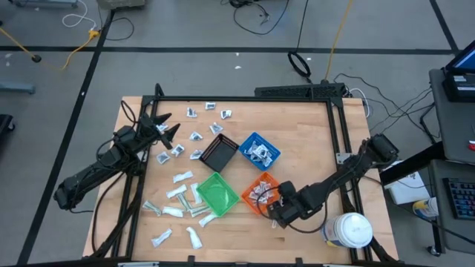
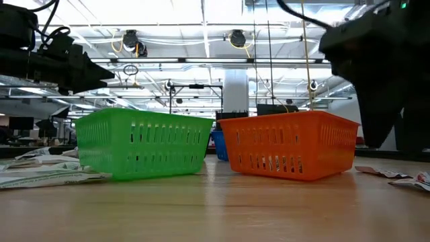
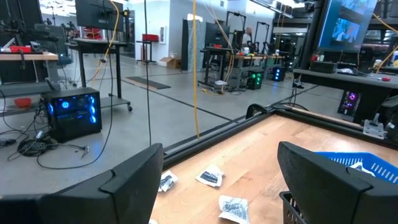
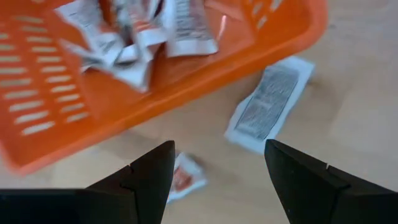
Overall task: Pick & Place First Aid Supplies
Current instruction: Put the orange ointment pack into the orange bin
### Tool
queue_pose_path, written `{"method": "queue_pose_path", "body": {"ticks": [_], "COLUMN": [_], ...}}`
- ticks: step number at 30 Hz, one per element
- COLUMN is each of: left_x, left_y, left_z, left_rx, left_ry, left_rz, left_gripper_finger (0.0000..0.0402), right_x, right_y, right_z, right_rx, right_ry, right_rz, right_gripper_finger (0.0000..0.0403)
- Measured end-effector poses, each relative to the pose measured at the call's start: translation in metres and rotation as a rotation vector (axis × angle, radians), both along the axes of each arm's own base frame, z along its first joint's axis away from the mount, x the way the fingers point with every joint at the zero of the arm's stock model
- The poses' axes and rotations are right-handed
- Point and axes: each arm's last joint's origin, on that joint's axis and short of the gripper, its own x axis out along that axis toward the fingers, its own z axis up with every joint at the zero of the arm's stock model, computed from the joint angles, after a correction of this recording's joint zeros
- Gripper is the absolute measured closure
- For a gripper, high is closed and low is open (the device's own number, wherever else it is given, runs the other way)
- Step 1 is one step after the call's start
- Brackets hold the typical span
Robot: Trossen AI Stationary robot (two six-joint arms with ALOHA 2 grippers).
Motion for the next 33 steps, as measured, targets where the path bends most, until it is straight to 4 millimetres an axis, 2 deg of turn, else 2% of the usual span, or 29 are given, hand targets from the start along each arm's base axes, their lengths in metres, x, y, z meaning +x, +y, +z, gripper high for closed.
{"method": "queue_pose_path", "body": {"ticks": [12, 15, 19, 27, 33], "left_x": [0.0, 0.0, 0.0, 0.0, 0.0], "left_y": [0.0, 0.0, 0.0, 0.0, 0.0], "left_z": [0.0, 0.0, 0.0, 0.0, 0.0], "left_rx": [0.0, 0.0, 0.0, 0.0, 0.0], "left_ry": [0.0, 0.0, 0.0, 0.0, 0.0], "left_rz": [0.0, 0.0, 0.0, 0.0, 0.0], "left_gripper_finger": [0.0078, 0.0078, 0.0078, 0.0078, 0.0078], "right_x": [-0.007, -0.007, -0.008, -0.011, -0.019], "right_y": [-0.018, -0.02, -0.02, -0.021, -0.023], "right_z": [-0.021, -0.022, -0.022, -0.023, -0.011], "right_rx": [0.004, 0.013, 0.022, 0.006, 0.047], "right_ry": [0.07, 0.079, 0.094, 0.129, 0.194], "right_rz": [-0.005, 0.015, 0.019, 0.033, 0.105], "right_gripper_finger": [0.0156, 0.017, 0.0222, 0.0381, 0.0397]}}
